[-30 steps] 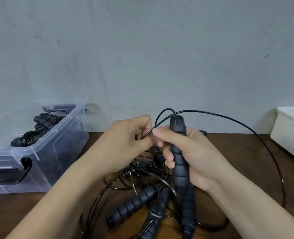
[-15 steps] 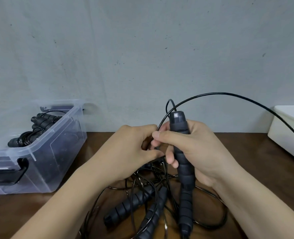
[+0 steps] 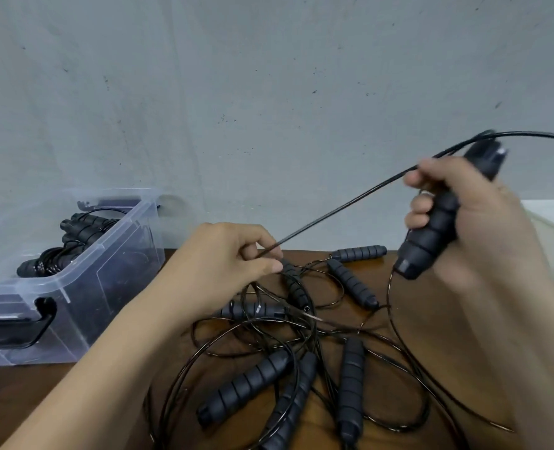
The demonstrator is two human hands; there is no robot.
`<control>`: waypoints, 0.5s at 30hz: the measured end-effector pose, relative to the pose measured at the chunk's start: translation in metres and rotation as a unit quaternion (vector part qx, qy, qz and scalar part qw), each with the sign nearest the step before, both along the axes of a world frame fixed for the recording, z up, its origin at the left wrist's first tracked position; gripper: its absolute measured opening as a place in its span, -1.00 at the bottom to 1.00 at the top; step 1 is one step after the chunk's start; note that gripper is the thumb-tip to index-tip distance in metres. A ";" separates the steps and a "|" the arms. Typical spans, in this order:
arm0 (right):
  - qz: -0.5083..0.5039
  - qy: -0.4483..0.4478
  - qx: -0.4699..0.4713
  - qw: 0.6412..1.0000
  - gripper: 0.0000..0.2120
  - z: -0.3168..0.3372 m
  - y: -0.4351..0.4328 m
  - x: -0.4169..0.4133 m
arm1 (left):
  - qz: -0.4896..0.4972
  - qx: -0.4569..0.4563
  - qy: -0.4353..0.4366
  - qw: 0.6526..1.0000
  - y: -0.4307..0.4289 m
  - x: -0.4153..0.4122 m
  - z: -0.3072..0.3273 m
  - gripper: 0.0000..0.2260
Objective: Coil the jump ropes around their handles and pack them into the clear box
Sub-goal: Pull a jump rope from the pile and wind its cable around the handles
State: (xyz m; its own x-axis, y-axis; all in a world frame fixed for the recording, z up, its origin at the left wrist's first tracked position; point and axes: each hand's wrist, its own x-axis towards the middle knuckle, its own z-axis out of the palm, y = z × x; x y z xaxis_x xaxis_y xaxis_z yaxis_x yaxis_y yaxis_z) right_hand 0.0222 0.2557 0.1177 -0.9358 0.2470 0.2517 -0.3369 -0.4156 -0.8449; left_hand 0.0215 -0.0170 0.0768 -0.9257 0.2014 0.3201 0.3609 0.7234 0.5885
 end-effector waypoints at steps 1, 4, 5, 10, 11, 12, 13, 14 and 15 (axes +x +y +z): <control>-0.017 0.009 -0.014 1.000 -0.86 0.001 0.006 -0.002 | 0.011 0.000 0.000 1.000 -0.003 -0.001 0.001 -0.96; -0.037 0.021 -0.054 0.998 -0.89 -0.002 0.015 -0.008 | 0.031 -0.015 0.016 0.999 -0.009 -0.003 0.002 -0.85; -0.024 0.012 -0.067 0.997 -0.90 -0.005 0.011 -0.010 | 0.036 -0.021 0.027 0.999 -0.009 -0.003 0.002 -0.81; 0.189 -0.158 -0.039 0.968 -0.87 -0.030 -0.036 -0.002 | 0.032 0.015 0.063 0.997 -0.002 0.001 0.005 -0.75; 0.221 -0.169 -0.003 0.960 -0.89 -0.036 -0.046 0.003 | 0.026 0.009 0.057 0.998 0.001 0.004 0.006 -0.76; 0.240 -0.164 0.036 0.956 -0.88 -0.042 -0.056 0.007 | 0.018 -0.003 0.052 0.999 0.004 0.007 0.006 -0.76; 0.243 -0.151 0.072 0.956 -0.87 -0.048 -0.063 0.010 | 0.010 -0.017 0.048 0.999 0.007 0.009 0.005 -0.76; 0.232 -0.135 0.101 0.958 -0.85 -0.053 -0.068 0.012 | 0.002 -0.030 0.048 0.998 0.009 0.012 0.005 -0.75; 0.216 -0.121 0.121 0.961 -0.83 -0.056 -0.071 0.014 | -0.003 -0.039 0.051 0.998 0.012 0.014 0.005 -0.73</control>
